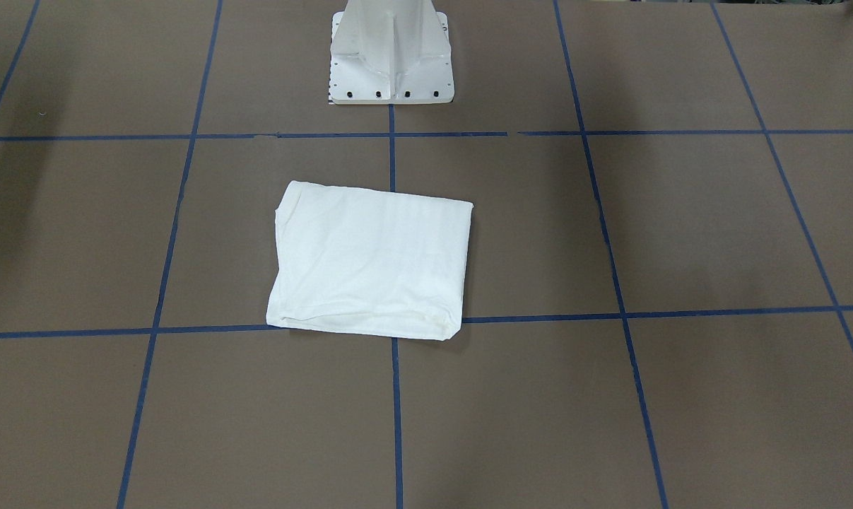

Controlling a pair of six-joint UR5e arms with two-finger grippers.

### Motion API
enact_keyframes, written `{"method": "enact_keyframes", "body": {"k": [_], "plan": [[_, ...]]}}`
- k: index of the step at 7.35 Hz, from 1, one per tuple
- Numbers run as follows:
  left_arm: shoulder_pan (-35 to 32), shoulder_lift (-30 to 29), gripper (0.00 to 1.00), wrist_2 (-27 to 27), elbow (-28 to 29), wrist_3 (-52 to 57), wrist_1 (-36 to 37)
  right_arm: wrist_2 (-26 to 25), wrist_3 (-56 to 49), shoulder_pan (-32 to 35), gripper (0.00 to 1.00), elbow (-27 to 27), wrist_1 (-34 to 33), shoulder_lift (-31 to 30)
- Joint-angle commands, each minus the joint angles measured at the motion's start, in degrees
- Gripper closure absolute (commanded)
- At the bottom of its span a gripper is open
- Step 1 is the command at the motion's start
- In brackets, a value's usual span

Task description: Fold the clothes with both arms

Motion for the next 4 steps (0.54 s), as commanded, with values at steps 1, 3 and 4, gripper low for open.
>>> {"method": "enact_keyframes", "body": {"k": [1, 3, 4], "plan": [[0.00, 0.00, 0.00, 0.07, -0.07, 0.00, 0.00, 0.00, -0.09, 0.00, 0.00, -0.27, 0.00, 0.00], [0.00, 0.09, 0.00, 0.07, -0.07, 0.00, 0.00, -0.09, -0.09, 0.00, 0.00, -0.36, 1.74, 0.00], [0.00, 0.09, 0.00, 0.07, 0.19, 0.00, 0.00, -0.09, -0.09, 0.00, 0.00, -0.27, 2.11, 0.00]]}}
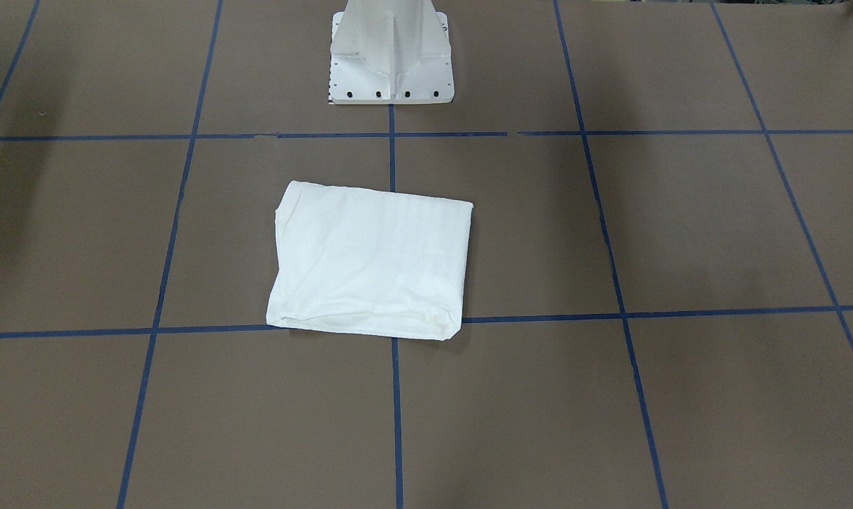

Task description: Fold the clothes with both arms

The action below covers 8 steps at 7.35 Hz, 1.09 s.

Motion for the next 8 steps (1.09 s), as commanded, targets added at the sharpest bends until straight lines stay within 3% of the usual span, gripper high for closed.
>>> {"method": "enact_keyframes", "body": {"k": [1, 8], "plan": [[0.00, 0.03, 0.00, 0.00, 0.46, -0.09, 0.09, -0.19, -0.31, 0.00, 0.00, 0.28, 1.58, 0.61], [0.00, 0.03, 0.00, -0.17, 0.90, -0.09, 0.44, -0.10, -0.58, 0.00, 0.00, -0.15, 2.90, 0.35]]}}
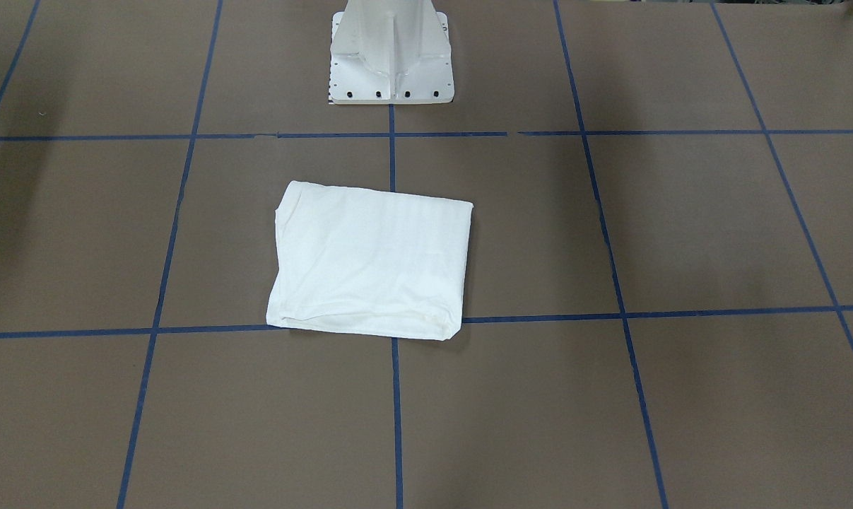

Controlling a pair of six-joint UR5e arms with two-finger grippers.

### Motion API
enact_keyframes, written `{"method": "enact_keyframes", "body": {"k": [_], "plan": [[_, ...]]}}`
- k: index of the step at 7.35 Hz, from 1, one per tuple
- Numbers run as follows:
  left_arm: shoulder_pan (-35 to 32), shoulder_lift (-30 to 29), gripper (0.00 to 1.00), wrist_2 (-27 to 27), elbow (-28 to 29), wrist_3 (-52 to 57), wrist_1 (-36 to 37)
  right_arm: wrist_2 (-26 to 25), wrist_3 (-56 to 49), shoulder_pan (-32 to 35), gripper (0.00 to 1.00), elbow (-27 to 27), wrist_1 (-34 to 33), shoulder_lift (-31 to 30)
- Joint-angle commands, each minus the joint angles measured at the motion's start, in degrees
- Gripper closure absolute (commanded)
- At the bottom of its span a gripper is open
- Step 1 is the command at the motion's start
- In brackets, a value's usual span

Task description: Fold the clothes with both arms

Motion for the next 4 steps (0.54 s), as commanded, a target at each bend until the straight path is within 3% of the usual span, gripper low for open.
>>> {"method": "enact_keyframes", "body": {"k": [1, 4], "plan": [[0.06, 0.00, 0.00, -0.07, 0.08, 0.00, 0.05, 0.11, 0.00, -0.07, 0.00, 0.05, 0.00, -0.03], [0.06, 0.00, 0.00, 0.19, 0.16, 0.00, -0.04, 0.11, -0.09, 0.02, 0.00, 0.32, 0.00, -0.29]]}}
